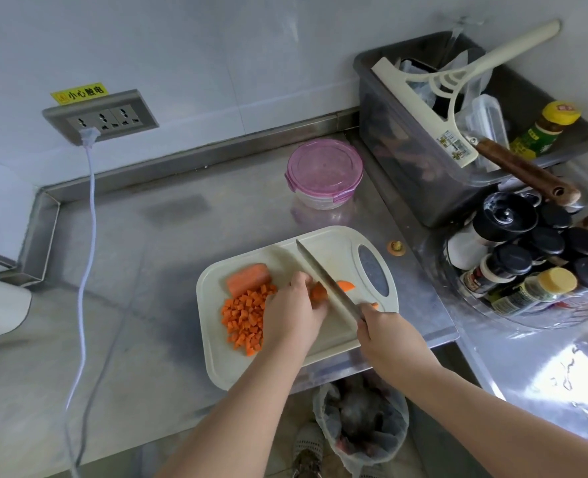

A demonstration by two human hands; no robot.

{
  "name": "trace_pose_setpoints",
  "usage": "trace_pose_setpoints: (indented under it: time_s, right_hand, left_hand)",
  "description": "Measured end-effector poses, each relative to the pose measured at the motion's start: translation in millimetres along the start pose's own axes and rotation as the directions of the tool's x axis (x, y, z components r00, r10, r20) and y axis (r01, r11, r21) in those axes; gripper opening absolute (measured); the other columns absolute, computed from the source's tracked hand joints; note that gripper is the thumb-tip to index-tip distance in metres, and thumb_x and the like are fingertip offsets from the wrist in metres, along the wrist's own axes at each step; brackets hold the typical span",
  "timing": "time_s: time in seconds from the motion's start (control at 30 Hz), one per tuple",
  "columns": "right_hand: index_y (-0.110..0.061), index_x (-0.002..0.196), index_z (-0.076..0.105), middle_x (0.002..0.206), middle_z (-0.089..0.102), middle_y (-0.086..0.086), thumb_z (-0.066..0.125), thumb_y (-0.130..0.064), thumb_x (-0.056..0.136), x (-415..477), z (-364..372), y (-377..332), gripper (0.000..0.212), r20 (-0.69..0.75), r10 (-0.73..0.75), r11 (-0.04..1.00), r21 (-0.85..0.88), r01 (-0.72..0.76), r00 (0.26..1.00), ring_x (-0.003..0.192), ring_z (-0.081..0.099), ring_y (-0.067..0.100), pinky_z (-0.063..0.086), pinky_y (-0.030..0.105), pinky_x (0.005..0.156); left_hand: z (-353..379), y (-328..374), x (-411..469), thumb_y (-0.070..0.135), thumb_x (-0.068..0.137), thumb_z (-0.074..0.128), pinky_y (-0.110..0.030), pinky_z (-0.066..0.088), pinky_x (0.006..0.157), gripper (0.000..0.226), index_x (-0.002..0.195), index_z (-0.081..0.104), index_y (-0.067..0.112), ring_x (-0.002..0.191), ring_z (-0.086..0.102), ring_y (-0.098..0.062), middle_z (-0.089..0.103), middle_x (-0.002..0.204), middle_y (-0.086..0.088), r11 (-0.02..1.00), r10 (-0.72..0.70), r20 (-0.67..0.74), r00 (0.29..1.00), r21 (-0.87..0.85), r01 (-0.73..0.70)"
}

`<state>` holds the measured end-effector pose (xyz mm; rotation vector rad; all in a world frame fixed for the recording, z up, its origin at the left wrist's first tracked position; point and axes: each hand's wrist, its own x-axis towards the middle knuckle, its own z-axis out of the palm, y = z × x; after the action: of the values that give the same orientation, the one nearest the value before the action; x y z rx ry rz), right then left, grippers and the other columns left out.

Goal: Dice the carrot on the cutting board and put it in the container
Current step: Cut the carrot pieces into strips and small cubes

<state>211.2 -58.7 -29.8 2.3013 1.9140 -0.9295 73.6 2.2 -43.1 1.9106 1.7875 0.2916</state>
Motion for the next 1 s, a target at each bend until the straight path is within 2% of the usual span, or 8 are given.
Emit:
trace_pose_setpoints:
  time_s: [0.13, 0.23, 0.33, 0.4, 0.57, 0.63, 0.73, 1.0]
  right_hand:
    - [-0.015, 0.128, 0.047, 0.087, 0.058, 0.003, 0.034, -0.014, 0.102, -11.8, -12.2, -7.8, 0.029, -0.094, -0.076, 0.997, -0.030, 0.074, 0.993, 0.073, 0.060, 0.023, 0.036, 0.023, 0.053]
    - [-0.012, 0.139, 0.036, 0.105, 0.060, 0.007, 0.042, -0.004, 0.098, -17.4, -13.6, -17.4, 0.042, -0.017, -0.117, 0.970, -0.218, 0.111, 0.993, 0.076, 0.061, 0.023, 0.043, 0.026, 0.059]
    - [-0.010, 0.140, 0.029, 0.091, 0.050, 0.003, 0.047, -0.003, 0.095, -18.2, -12.1, -22.7, 0.049, 0.061, -0.093, 0.956, -0.274, 0.106, 0.994, 0.056, 0.042, 0.014, 0.033, 0.022, 0.048]
    - [-0.010, 0.138, 0.031, 0.090, 0.051, 0.002, 0.045, -0.006, 0.096, -17.7, -9.4, -23.4, 0.045, 0.068, -0.088, 0.966, -0.239, 0.101, 0.994, 0.058, 0.045, 0.015, 0.033, 0.023, 0.048]
    - [-0.013, 0.119, 0.046, 0.103, 0.061, 0.009, 0.030, -0.018, 0.101, -20.2, -13.3, -28.3, 0.025, -0.012, -0.049, 0.995, -0.088, 0.048, 0.999, 0.088, 0.060, 0.028, 0.041, 0.033, 0.068]
    - [-0.012, 0.122, 0.045, 0.097, 0.060, 0.007, 0.033, -0.015, 0.100, -18.4, -11.7, -26.6, 0.025, 0.010, -0.040, 0.994, -0.101, 0.041, 0.999, 0.085, 0.061, 0.027, 0.041, 0.031, 0.064]
    - [-0.011, 0.132, 0.035, 0.077, 0.047, -0.003, 0.044, -0.004, 0.095, -13.9, -4.7, -23.1, 0.039, 0.052, -0.032, 0.986, -0.160, 0.040, 0.998, 0.059, 0.047, 0.014, 0.031, 0.022, 0.047]
    - [-0.014, 0.136, 0.034, 0.091, 0.062, -0.001, 0.053, -0.004, 0.093, -9.0, 6.0, -20.1, 0.048, 0.069, -0.017, 0.994, -0.107, 0.024, 0.997, 0.073, 0.063, 0.016, 0.047, 0.026, 0.056]
  left_hand:
    - [-15.2, -7.3, 9.9, 0.026, 0.091, 0.057, -0.027, 0.048, 0.084, 0.021, 0.110, 0.064, 0.018, 0.101, 0.063, -0.018, 0.069, 0.107, 0.003, 0.982, -0.119, 0.079, 0.990, -0.139, 0.129]
    - [-21.3, -8.3, 16.4, 0.023, 0.090, 0.056, -0.025, 0.047, 0.084, 0.015, 0.100, 0.067, 0.022, 0.099, 0.062, -0.019, 0.069, 0.104, 0.001, 0.967, -0.182, 0.173, 0.968, -0.148, 0.208]
    - [-20.4, -6.7, 19.7, 0.033, 0.087, 0.059, -0.033, 0.048, 0.092, 0.010, 0.093, 0.064, 0.028, 0.100, 0.062, -0.021, 0.067, 0.104, 0.005, 0.960, -0.242, 0.244, 0.939, -0.078, 0.268]
    - [-19.8, -4.3, 20.3, 0.040, 0.086, 0.058, -0.039, 0.044, 0.099, 0.015, 0.096, 0.063, 0.030, 0.106, 0.060, -0.023, 0.067, 0.108, 0.004, 0.961, -0.262, 0.245, 0.933, -0.023, 0.276]
    - [-17.6, 0.0, 19.7, 0.047, 0.087, 0.056, -0.042, 0.041, 0.101, 0.024, 0.102, 0.065, 0.031, 0.109, 0.059, -0.025, 0.067, 0.112, 0.004, 0.962, -0.272, 0.228, 0.935, 0.025, 0.273]
    - [-16.6, 0.5, 20.3, 0.050, 0.085, 0.056, -0.043, 0.042, 0.100, 0.028, 0.100, 0.067, 0.028, 0.107, 0.060, -0.026, 0.068, 0.108, 0.002, 0.964, -0.265, 0.228, 0.937, 0.033, 0.265]
    - [-16.0, -0.1, 21.0, 0.051, 0.084, 0.057, -0.045, 0.042, 0.099, 0.032, 0.101, 0.068, 0.026, 0.105, 0.060, -0.027, 0.069, 0.105, 0.001, 0.962, -0.271, 0.227, 0.935, 0.031, 0.271]
    - [-12.4, -1.7, 21.8, 0.051, 0.084, 0.059, -0.045, 0.044, 0.097, 0.032, 0.096, 0.069, 0.024, 0.100, 0.061, -0.028, 0.070, 0.098, 0.001, 0.959, -0.280, 0.213, 0.936, 0.032, 0.280]
